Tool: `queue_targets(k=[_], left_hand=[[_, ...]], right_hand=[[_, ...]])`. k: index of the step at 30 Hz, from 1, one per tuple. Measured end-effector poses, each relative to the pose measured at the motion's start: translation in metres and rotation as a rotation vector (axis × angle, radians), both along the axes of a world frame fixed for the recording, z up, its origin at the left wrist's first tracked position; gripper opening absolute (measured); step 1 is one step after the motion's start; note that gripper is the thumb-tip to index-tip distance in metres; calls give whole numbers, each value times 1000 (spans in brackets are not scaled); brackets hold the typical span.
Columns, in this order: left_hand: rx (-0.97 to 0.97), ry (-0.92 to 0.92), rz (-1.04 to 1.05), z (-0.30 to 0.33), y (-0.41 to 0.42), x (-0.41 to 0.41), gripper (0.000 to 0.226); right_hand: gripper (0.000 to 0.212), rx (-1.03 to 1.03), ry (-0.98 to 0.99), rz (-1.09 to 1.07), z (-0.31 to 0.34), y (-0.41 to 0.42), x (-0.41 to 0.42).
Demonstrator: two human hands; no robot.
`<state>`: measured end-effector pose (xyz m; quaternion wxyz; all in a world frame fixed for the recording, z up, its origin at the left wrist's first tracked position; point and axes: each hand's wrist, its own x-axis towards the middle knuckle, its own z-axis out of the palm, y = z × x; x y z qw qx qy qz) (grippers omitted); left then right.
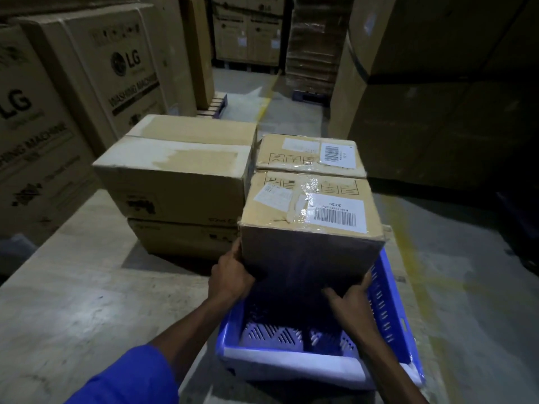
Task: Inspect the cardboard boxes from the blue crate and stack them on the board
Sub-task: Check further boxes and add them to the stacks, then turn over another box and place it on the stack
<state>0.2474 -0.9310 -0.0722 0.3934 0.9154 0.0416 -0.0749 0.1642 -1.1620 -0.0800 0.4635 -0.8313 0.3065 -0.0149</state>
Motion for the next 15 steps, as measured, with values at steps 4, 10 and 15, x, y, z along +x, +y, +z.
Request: queue_targets(k=[4,10,15], left_hand=[[16,50,-8,0,1,1,92],[68,120,-24,0,2,0,94],[57,155,-59,-6,5,-3,93]], right_hand=[[100,-16,12,-13,5,-1,-4],[101,-5,-80,-66,23,5,-14],[99,40,-107,-42,33,8,-21]])
